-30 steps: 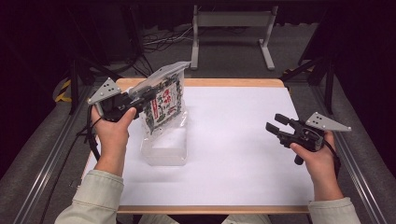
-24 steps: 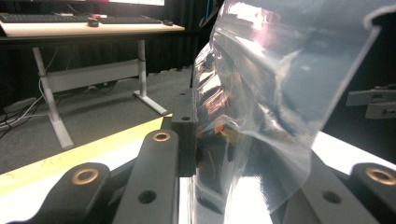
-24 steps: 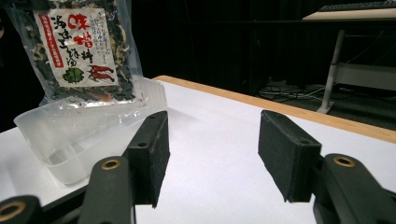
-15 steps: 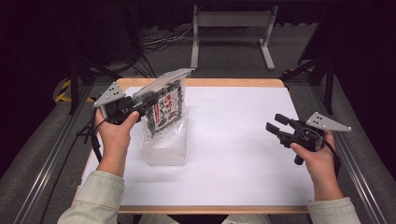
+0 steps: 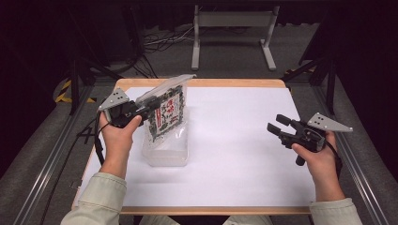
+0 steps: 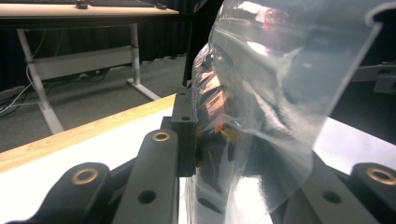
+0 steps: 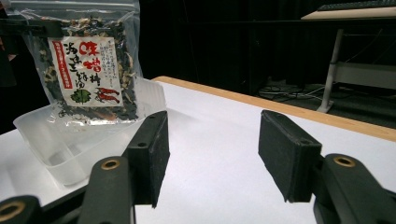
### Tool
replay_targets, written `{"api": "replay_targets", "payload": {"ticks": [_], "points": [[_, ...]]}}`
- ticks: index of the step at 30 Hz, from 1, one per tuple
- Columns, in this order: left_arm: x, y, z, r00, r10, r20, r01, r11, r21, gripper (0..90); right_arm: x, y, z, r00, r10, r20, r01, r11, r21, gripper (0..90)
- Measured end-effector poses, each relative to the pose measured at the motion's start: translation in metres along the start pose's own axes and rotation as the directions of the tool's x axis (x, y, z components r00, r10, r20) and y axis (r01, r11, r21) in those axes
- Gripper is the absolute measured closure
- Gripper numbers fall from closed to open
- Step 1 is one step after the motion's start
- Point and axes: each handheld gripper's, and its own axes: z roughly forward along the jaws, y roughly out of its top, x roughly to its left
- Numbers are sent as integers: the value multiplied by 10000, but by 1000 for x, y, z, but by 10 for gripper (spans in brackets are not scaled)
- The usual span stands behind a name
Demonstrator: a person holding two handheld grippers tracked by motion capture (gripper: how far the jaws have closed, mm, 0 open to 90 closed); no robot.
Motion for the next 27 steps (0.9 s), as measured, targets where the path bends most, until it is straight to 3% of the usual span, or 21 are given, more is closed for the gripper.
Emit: {"api": "replay_targets", "payload": {"ticks": [4, 11, 23, 27], "points": [[-1, -1, 2, 10000, 20, 82, -21, 10000, 51, 739, 0, 0, 1, 10000, 9, -26, -9, 10000, 17, 441], [4, -8, 3, 9989, -453, 108, 449, 9985, 321, 738, -1, 0, -1, 10000, -56, 44, 56, 10000, -21, 440], [11, -19, -2, 9985, -538, 57, 535, 9976, 437, 738, -1, -2, 1, 9999, -81, 63, 81, 9999, 72, 439], [15, -22, -4, 9958, -912, 131, 904, 9946, 509, 737, 0, -2, 1, 10000, -52, 61, 52, 9999, 86, 439]]}}
